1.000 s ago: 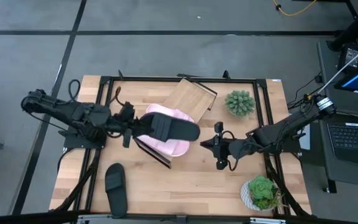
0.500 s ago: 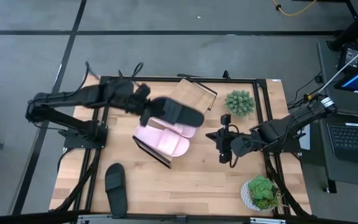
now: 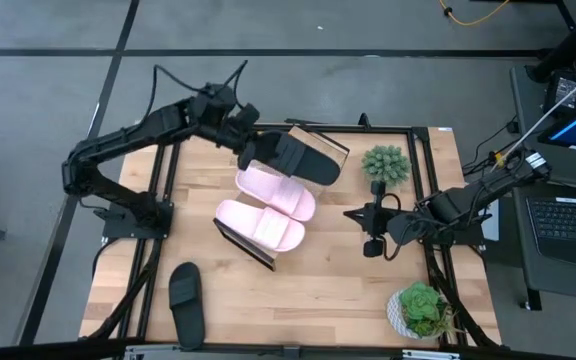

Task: Pick and place slides into the shelf
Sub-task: Put the top black slides on the shelf

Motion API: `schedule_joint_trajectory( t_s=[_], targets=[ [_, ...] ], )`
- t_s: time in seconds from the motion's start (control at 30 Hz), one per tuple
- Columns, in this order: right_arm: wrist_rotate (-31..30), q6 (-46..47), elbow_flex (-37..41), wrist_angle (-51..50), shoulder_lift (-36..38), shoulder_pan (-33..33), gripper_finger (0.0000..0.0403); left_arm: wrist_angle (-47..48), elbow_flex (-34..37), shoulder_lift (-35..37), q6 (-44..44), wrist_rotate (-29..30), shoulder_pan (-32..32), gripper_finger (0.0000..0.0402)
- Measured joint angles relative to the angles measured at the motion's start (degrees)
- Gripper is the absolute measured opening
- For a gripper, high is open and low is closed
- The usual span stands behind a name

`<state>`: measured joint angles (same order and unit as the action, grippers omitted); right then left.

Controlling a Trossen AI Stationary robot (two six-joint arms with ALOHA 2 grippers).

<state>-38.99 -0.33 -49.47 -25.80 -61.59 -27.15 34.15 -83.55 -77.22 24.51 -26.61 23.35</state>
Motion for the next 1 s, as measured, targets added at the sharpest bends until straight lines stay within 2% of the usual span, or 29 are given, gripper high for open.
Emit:
schedule_joint_trajectory(
  t_s=[0.23, 0.47, 0.7, 0.83, 1.0],
  targets=[
    [0.07, 0.00, 9.02, 12.21, 1.08, -1.34, 0.0004, 0.09, -1.96, -3.10, -0.82, -3.45, 4.77, 0.0000],
    [0.04, 0.08, 13.08, 17.82, 1.06, -1.32, 0.0010, 0.00, -4.91, -7.68, -1.11, -8.37, 9.26, 0.0000],
    [0.03, 0.10, 13.28, 18.64, 1.06, -1.32, 0.0004, 1.90, -11.61, -15.34, -2.24, -13.76, 12.35, 0.0000],
    [0.03, 0.19, 13.28, 18.62, 1.06, -1.32, 0.0010, 7.65, -14.19, -18.33, -4.90, -14.07, 13.36, 0.0000],
    [0.04, 0.25, 13.28, 18.77, 1.06, -1.32, 0.0009, 10.97, -14.23, -19.93, -6.94, -14.08, 14.05, 0.0000]
  ],
)
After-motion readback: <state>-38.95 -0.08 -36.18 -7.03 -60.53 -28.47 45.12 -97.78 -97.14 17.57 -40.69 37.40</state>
